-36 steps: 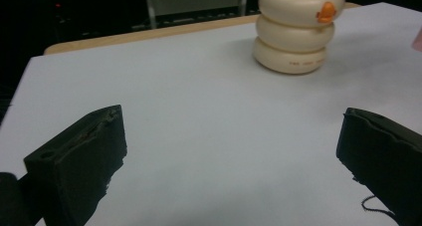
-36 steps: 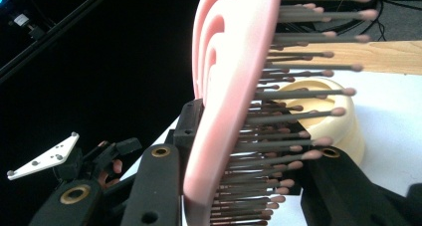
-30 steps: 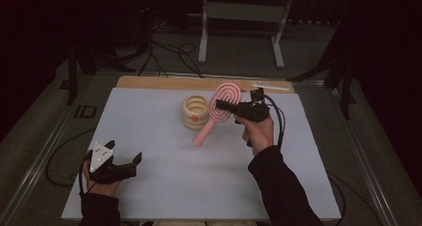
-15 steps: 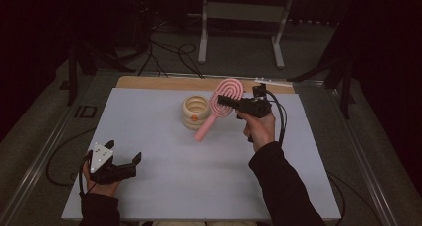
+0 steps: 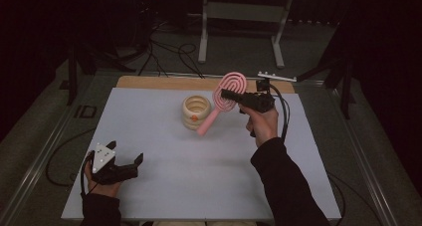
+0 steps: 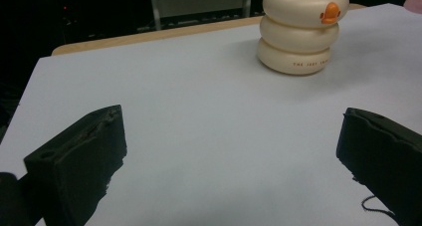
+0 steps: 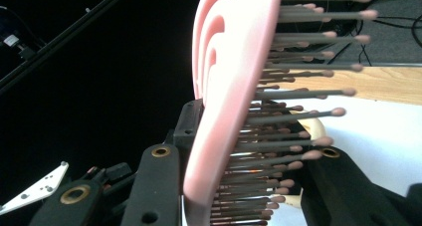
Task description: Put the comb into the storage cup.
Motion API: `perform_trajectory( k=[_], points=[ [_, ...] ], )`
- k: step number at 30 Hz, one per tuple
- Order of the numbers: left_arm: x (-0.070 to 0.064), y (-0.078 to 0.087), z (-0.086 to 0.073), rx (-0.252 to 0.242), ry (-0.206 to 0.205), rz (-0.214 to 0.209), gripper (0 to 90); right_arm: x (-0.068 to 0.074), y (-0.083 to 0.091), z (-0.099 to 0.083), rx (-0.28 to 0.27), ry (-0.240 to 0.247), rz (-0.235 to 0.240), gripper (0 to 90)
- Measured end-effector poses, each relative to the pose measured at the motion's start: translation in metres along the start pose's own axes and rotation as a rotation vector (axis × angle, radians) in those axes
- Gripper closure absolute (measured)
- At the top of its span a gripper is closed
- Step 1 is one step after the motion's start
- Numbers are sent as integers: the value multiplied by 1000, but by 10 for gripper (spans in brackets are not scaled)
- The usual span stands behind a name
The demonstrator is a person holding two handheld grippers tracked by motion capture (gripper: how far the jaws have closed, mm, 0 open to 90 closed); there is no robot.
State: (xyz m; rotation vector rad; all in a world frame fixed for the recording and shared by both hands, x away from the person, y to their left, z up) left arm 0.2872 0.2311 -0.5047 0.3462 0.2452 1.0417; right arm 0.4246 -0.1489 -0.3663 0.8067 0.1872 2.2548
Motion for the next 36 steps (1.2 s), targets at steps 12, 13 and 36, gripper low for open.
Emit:
perform_trajectory(
  k=[12,13,36],
  points=[
    [0,0,0,0,1,1,3,1,-2,12,-15,-2,-8,637],
    [0,0,0,0,1,1,3,1,-2,12,-15,-2,-8,637],
    [1,1,0,-8,-3,14,3,-3,-9,29,-33,7,-36,637]
  ],
)
Point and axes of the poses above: each handheld gripper's, and its own axes: y roughly backward along the jaws, z roughly out of its top, x roughly to its left, the point moved 4 cm from there along -y, roughly forward along the jaws, and after that the axes turned 7 degrees about -z, right-handed, at the moved point
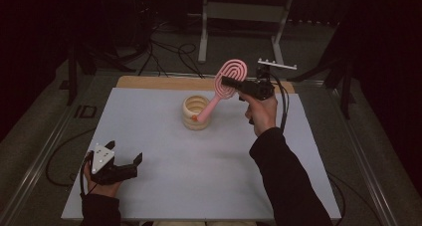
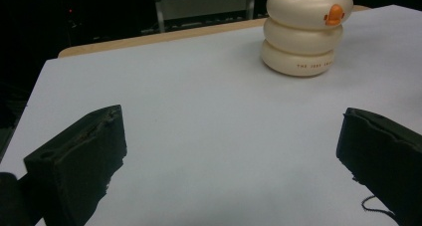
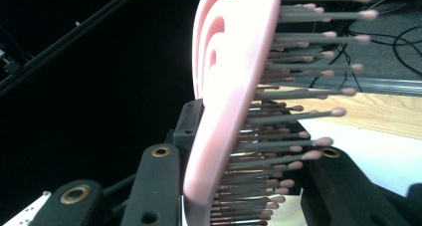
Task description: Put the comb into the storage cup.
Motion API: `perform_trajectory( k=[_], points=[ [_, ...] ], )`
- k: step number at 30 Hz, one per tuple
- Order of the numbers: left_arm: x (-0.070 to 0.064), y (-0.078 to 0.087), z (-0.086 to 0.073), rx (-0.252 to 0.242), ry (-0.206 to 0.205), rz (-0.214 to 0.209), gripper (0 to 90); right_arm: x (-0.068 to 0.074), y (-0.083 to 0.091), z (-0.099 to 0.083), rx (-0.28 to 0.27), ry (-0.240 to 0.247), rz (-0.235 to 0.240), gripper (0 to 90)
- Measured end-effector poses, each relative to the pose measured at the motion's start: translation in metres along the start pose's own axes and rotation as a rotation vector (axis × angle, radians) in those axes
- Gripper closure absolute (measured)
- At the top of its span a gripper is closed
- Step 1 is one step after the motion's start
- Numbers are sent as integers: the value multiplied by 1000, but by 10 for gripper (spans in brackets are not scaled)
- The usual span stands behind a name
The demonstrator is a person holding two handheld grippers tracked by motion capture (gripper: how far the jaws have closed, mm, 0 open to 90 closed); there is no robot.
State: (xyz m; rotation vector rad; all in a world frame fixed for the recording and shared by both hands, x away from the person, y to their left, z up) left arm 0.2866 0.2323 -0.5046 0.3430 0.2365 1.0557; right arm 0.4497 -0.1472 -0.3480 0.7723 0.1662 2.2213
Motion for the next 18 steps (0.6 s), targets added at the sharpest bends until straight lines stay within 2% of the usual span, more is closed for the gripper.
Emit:
perform_trajectory(
  k=[8,18],
  points=[
    [0,-1,0,2,-4,3,3,0,-4,6,-1,0,-10,637],
    [1,1,0,-3,-2,11,3,6,-10,15,-5,27,-13,638]
  ],
)
Point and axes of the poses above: each handheld gripper's, and its own axes: y roughly backward along the jaws, z roughly out of its top, x roughly to its left, the point moved 4 cm from there along -y, roughly forward along the jaws, and after that the axes turned 7 degrees about -z, right-handed, at the moved point
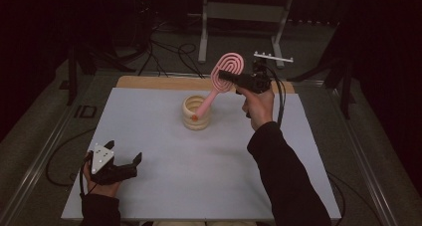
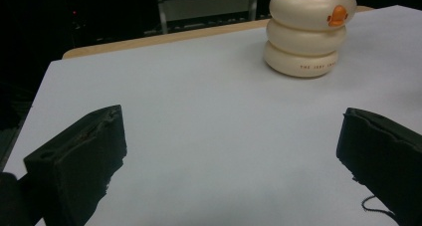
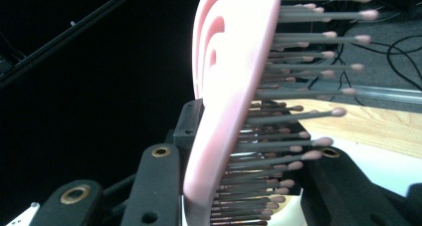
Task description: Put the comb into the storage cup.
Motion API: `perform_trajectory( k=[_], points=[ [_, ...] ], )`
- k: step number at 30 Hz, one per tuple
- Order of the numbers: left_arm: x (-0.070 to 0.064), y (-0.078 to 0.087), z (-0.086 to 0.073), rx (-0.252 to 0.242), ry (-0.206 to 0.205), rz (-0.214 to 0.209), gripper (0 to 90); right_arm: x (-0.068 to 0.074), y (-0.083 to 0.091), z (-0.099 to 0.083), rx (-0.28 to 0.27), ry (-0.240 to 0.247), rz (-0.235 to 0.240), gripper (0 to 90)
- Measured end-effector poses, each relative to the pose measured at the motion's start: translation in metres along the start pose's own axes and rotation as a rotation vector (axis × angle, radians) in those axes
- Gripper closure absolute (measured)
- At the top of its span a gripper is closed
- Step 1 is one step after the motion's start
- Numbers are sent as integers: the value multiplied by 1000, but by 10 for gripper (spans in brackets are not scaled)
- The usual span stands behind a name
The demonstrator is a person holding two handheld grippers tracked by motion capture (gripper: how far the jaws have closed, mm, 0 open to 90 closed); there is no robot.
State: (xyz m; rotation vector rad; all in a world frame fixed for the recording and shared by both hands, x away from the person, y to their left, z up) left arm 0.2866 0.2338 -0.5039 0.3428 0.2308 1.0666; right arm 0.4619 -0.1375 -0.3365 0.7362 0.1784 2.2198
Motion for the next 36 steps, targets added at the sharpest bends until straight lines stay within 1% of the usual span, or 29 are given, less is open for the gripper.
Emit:
perform_trajectory(
  k=[9,13,17,18,24,25,27,29,34,36],
  points=[
    [0,-1,-1,7,0,1,3,3,-6,7,0,24,-26,637],
    [0,-1,-1,2,1,1,3,0,-8,8,-2,17,-42,637],
    [-1,-1,-1,1,0,1,3,-1,-8,8,-3,16,-45,637],
    [-1,-1,-1,0,1,2,3,-6,-10,8,-9,22,-63,637],
    [-1,-1,-1,-1,0,3,3,-13,-13,9,-17,6,-83,637],
    [-1,-1,-1,-2,0,4,3,-15,-15,8,-16,5,-96,637],
    [-1,-1,-1,-1,0,4,3,-16,-16,8,-15,6,-99,637],
    [-1,0,-1,-2,1,5,3,-19,-18,7,-18,-6,-106,637],
    [-1,0,-1,-5,4,5,3,-20,-18,7,-19,-10,-108,637],
    [0,0,-1,-3,3,5,3,-22,-20,7,-26,-12,-119,637]
  ],
)
Point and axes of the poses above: each handheld gripper's, and its own axes: y roughly backward along the jaws, z roughly out of its top, x roughly to its left, the point moved 4 cm from there along -y, roughly forward along the jaws, and after that the axes turned 7 degrees about -z, right-handed, at the moved point
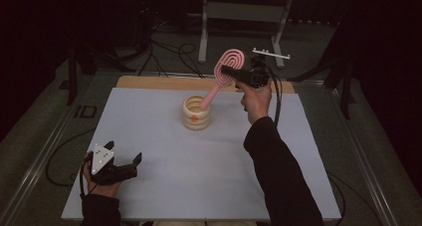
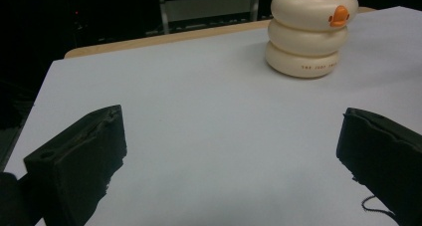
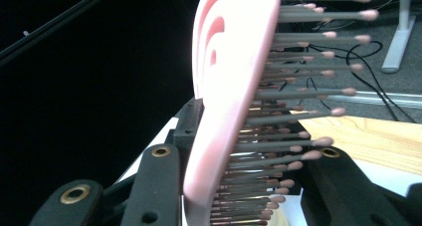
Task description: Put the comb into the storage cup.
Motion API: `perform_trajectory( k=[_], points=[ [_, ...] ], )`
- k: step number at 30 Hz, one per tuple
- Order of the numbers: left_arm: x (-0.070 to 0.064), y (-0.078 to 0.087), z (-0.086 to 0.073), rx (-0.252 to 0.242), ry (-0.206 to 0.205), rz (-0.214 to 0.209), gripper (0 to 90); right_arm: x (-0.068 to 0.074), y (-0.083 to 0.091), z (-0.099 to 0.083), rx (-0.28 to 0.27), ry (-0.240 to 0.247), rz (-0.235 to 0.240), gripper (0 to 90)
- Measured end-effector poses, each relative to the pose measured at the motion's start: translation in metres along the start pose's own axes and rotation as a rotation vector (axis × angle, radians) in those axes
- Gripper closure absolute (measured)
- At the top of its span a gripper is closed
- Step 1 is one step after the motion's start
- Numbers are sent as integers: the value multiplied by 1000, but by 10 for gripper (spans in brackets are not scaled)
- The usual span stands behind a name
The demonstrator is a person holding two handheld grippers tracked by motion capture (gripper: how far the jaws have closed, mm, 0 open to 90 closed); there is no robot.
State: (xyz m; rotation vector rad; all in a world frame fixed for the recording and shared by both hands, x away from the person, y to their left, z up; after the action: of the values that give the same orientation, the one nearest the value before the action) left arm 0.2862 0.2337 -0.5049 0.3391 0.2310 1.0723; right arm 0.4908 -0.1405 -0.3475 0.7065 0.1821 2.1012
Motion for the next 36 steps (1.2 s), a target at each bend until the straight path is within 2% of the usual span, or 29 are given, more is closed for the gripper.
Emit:
perform_trajectory(
  k=[6,19,36],
  points=[
    [0,0,0,0,-2,1,3,-2,-4,0,-8,-15,-13,637],
    [1,0,0,-8,4,3,3,-5,-15,-3,-17,-7,-42,637],
    [3,2,0,-17,11,3,3,-6,-24,-8,-33,-24,-66,637]
  ],
)
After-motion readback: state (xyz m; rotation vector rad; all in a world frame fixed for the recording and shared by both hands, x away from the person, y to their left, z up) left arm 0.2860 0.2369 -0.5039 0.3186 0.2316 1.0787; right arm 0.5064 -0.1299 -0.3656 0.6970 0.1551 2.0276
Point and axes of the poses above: each handheld gripper's, and its own axes: y roughly backward along the jaws, z roughly out of its top, x roughly to its left, the point moved 4 cm from there along -y, roughly forward along the jaws, and after that the axes turned 7 degrees about -z, right-handed, at the moved point
